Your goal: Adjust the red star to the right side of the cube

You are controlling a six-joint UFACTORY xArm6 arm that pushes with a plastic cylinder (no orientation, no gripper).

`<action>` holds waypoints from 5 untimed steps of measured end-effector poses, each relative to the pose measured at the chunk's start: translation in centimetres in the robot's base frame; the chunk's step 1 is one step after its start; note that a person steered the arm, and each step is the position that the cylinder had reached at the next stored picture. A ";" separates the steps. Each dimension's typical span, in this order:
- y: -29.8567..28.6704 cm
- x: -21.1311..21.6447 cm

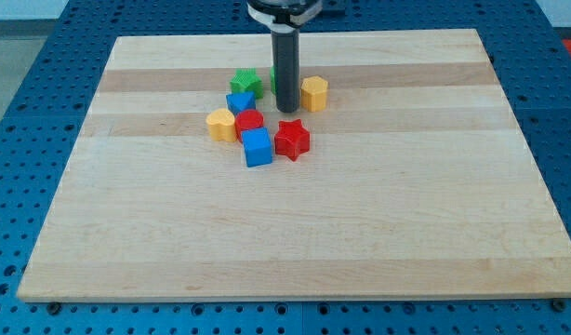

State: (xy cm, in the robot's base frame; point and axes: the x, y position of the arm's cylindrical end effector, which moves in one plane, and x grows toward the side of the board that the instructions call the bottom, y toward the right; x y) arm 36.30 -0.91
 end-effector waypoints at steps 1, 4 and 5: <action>1.8 1.2; 2.5 4.0; 2.5 4.9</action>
State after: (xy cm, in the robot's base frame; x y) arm 41.23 1.57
